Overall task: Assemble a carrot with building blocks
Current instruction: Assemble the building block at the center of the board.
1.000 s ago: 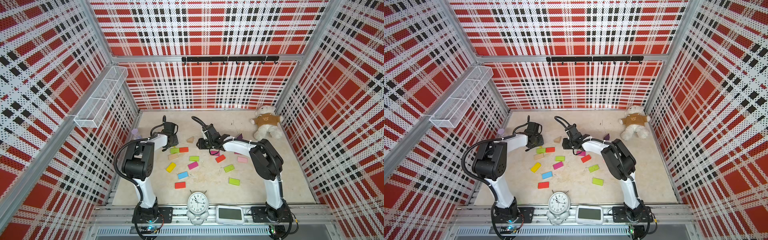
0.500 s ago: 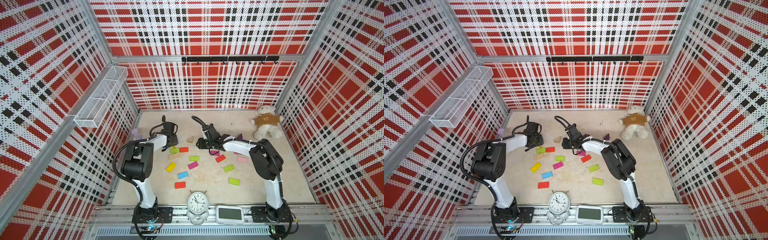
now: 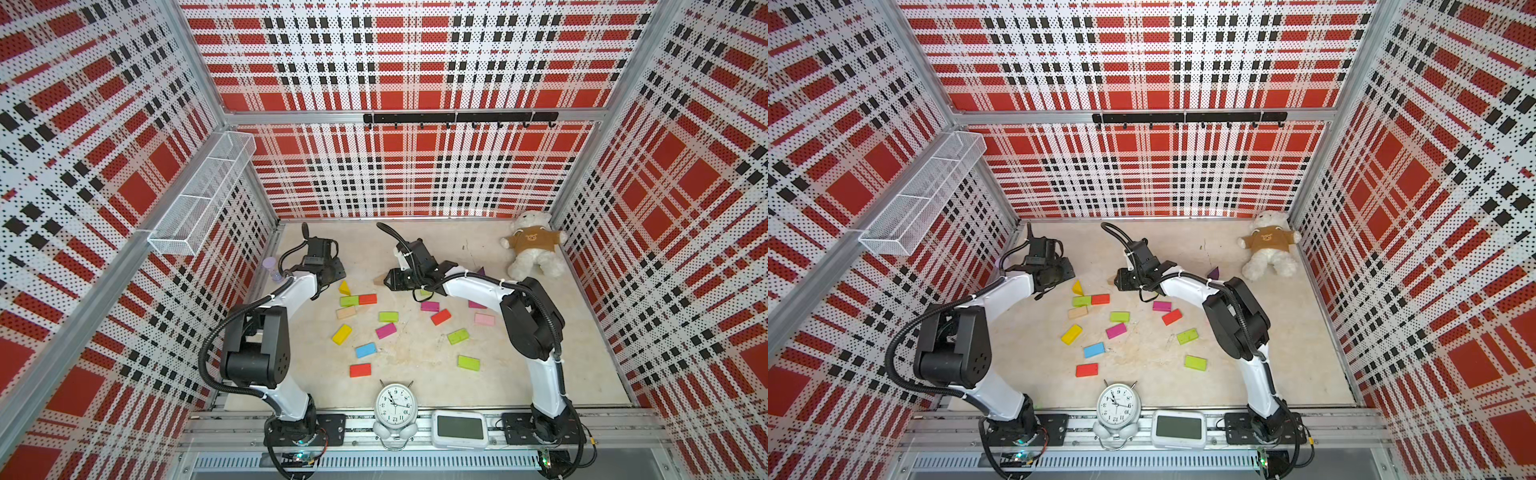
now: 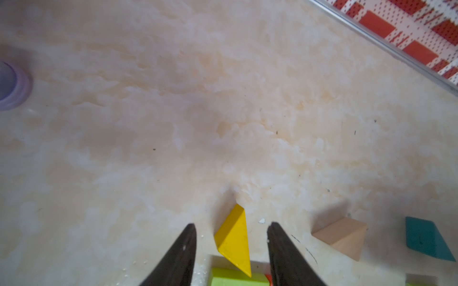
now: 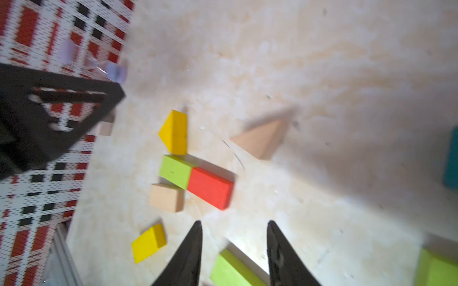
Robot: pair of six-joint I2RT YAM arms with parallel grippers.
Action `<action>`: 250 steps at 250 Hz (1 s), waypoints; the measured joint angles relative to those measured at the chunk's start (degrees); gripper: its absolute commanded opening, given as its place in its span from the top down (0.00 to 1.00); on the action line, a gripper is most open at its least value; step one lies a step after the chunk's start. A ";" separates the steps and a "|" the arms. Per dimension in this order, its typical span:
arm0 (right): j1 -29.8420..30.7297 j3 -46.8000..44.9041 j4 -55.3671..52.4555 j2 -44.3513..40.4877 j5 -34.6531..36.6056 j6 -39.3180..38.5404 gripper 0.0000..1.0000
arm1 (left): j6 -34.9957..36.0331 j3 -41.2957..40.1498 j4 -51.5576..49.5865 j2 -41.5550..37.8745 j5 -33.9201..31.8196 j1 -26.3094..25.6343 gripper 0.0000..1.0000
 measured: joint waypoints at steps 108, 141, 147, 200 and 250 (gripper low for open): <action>2.01 29.00 -4.79 20.06 -6.82 -2.78 0.78 | -2.32 -3.04 4.33 5.18 6.58 4.24 0.64; 2.01 33.70 -6.25 25.14 -8.13 -2.32 0.78 | -2.32 -3.04 4.46 6.29 7.02 4.33 0.64; 2.03 34.34 -6.38 25.79 -8.31 -2.23 0.78 | -2.34 -3.04 4.46 6.36 7.08 4.37 0.64; 2.08 40.33 -6.43 30.53 -9.81 -0.57 0.78 | -2.75 -3.04 4.57 6.45 7.87 4.96 0.63; 2.34 42.86 -5.88 33.03 -10.45 0.85 0.78 | -3.43 -3.10 4.90 6.88 8.39 5.01 0.61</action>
